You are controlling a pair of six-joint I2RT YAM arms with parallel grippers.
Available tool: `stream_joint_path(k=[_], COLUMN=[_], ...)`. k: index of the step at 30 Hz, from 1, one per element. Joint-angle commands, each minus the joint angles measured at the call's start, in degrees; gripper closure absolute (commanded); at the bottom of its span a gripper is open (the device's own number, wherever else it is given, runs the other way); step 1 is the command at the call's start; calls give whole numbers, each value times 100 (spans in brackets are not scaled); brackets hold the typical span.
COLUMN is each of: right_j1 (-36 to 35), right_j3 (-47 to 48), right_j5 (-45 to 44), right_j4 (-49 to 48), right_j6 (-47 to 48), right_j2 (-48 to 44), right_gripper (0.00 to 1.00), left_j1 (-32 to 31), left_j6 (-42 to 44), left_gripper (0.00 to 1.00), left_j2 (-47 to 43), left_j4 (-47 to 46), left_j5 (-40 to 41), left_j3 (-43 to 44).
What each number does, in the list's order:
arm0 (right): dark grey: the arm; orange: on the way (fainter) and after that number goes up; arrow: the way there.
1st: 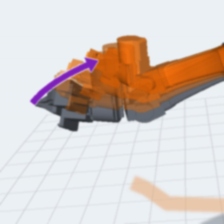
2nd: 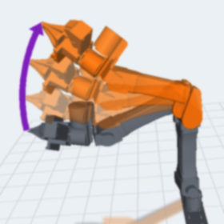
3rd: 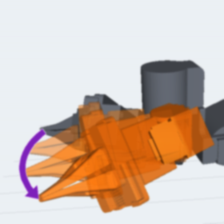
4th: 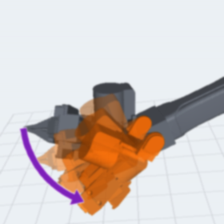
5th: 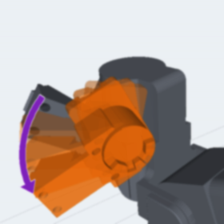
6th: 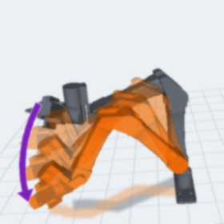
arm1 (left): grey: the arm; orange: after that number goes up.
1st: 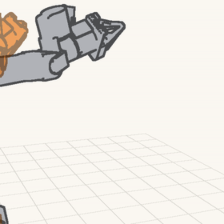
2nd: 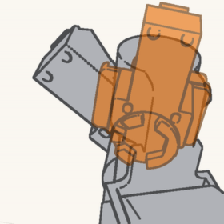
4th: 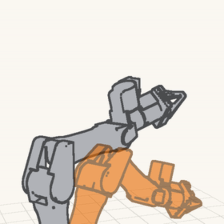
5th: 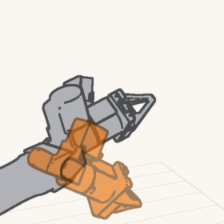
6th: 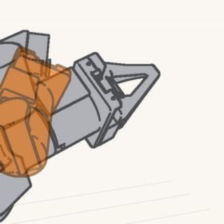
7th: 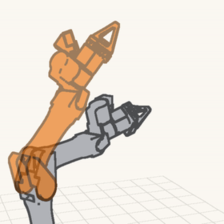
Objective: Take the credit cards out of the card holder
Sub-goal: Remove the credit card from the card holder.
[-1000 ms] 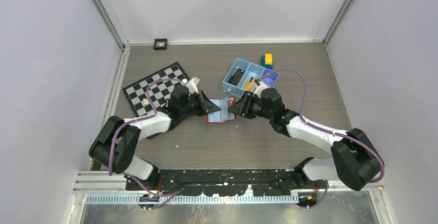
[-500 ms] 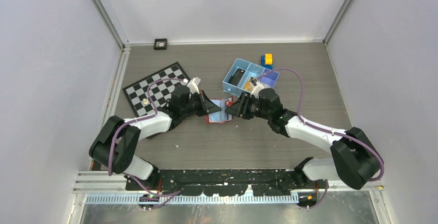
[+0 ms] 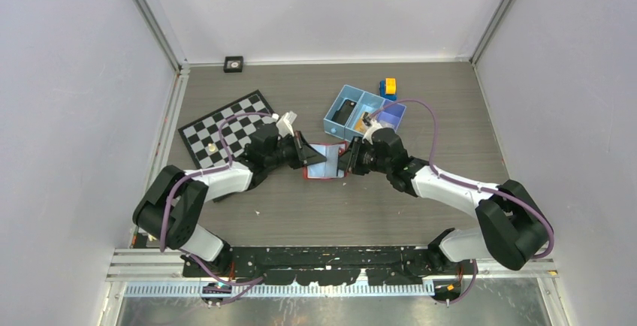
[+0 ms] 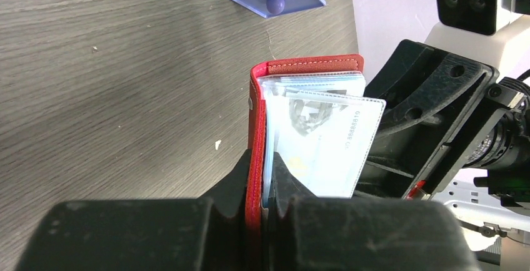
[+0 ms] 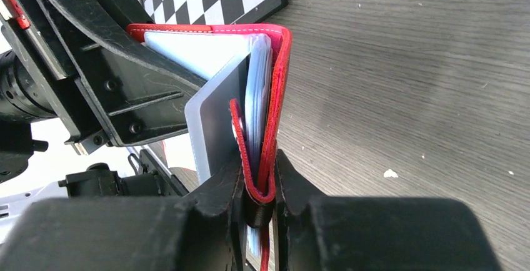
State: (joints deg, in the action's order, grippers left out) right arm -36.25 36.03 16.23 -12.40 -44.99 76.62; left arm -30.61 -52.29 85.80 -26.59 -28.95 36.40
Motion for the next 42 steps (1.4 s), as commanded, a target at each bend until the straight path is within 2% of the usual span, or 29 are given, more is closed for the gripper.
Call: stream_joint_path(k=[1, 3, 8, 10, 15, 17, 21, 25, 29, 35, 37, 40, 42], right_j1=[-71, -75, -72, -75, -132, -177, -306, -482, -596, -620, -613, -616, -620], right_j3=[322, 380, 508, 553, 676, 726, 832, 952, 986, 995, 1043, 1064, 1057], right_j5=[-218, -567, -850, -897, -1050, -1126, -1246, -1486, -1794, -1998, -2132, -2201, -2154], right_j4=[73, 389, 736, 824, 997, 1091, 1195, 1429, 1528, 1635, 1769, 1839, 1813], right_j6=[88, 126, 236, 252, 313, 339, 408, 528, 600, 614, 602, 597, 588], right_j2=[-108, -150, -121, -76, 42, 78, 160, 183, 98, 8, 2, -18, -46], right_gripper=[94, 99, 100, 99, 100, 100, 99, 100, 100, 100, 100, 100, 100], left_j1=[-68, -68, -95, -153, -383, -464, -561, -584, -580, -525, -337, 82, 219], left_j6=[-78, 10, 152, 181, 220, 255, 329, 424, 634, 745, 469, -140, -345], left_gripper=[100, 93, 60, 50, 34, 24, 18, 21, 37, 57, 60, 61, 59], left_j2=[-2, -68, -141, -95, 115, 157, 240, 345, 289, 93, 36, 89, 210], left_j4=[-508, -348, -162, -162, -331, -410, -328, 42, 843, 1308, 937, -327, -712], left_j5=[-285, -170, -51, -49, -249, -301, -299, -137, 410, 851, 743, 125, -146], left_j3=[225, 219, 227, 255, 393, 424, 521, 651, 793, 810, 597, 72, -21])
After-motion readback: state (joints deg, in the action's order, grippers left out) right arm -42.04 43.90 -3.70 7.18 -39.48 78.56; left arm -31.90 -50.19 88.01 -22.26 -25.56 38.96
